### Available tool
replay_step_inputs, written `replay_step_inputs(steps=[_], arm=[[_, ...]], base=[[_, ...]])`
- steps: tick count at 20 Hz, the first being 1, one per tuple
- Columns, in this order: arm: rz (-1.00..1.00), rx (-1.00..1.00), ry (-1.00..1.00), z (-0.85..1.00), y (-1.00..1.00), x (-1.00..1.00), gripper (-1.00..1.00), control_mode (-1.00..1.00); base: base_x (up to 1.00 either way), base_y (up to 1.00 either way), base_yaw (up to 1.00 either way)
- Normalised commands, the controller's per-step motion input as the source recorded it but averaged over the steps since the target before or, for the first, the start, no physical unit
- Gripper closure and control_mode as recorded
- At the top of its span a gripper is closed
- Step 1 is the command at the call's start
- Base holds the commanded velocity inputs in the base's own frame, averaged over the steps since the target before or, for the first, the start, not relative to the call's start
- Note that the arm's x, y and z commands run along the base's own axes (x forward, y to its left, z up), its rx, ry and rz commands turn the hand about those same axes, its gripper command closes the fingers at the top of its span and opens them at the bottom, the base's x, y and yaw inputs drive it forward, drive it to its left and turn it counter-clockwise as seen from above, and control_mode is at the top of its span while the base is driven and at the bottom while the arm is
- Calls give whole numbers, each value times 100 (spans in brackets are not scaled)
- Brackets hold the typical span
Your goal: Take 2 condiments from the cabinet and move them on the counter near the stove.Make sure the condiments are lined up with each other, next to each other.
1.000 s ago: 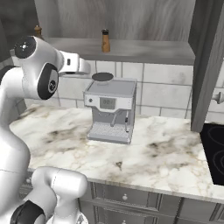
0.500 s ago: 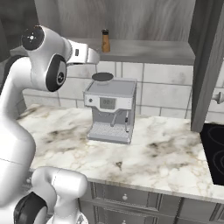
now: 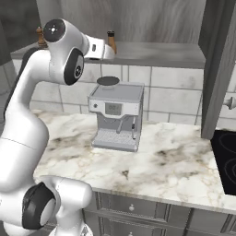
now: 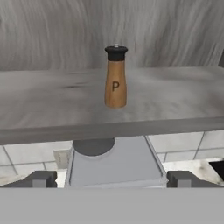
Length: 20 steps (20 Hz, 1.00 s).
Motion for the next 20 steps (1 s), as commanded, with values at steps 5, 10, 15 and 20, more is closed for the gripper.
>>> replay_step_inputs(steps=[5, 10, 15, 20], arm=[[0, 0, 3, 0, -4, 46, -100, -100], [0, 0, 0, 0, -14, 14, -100, -100], [-1, 0, 0, 0, -15, 49, -100, -100], [-2, 1, 0, 0, -3, 52, -100, -100]], base=[[0, 0, 0], [0, 0, 0], [0, 0, 0], [0, 0, 0]])
